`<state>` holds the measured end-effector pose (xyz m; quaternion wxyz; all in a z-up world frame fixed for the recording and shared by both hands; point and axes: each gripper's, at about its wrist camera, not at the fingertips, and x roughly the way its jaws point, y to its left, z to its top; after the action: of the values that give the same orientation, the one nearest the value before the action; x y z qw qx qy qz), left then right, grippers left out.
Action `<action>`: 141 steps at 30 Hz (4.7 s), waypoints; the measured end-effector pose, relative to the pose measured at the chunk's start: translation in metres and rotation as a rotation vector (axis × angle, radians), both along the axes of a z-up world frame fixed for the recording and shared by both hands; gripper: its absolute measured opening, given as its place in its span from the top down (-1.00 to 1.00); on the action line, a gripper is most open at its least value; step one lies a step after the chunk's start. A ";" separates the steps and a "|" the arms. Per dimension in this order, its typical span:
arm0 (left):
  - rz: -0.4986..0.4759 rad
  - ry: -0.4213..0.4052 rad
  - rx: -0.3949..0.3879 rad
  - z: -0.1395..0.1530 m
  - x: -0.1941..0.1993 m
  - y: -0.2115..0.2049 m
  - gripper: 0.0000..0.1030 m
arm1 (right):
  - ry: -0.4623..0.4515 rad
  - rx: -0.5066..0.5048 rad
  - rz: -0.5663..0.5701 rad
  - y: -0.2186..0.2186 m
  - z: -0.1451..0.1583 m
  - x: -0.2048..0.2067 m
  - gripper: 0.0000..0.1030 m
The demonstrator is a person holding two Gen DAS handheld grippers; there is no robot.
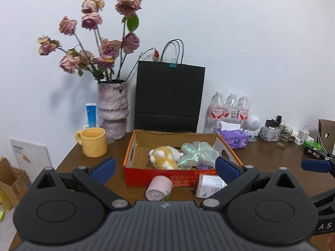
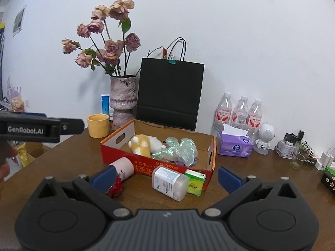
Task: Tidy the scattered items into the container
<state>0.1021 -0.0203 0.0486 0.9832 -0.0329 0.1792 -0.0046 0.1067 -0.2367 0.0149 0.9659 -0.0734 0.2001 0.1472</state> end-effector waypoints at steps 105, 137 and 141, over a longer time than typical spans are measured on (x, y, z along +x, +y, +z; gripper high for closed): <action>-0.092 0.330 0.047 -0.166 0.128 0.004 0.23 | 0.140 0.020 0.113 0.011 -0.150 0.183 -0.36; -0.094 0.335 0.071 -0.164 0.121 0.004 0.32 | 0.138 0.021 0.236 0.029 -0.153 0.161 0.15; -0.089 0.310 0.081 -0.159 0.113 0.003 0.33 | 0.136 0.059 0.197 0.025 -0.148 0.154 0.16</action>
<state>0.2148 -0.0172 -0.1099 0.9431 0.0146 0.3302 -0.0358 0.2605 -0.2118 -0.1336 0.9327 -0.0540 0.2523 0.2520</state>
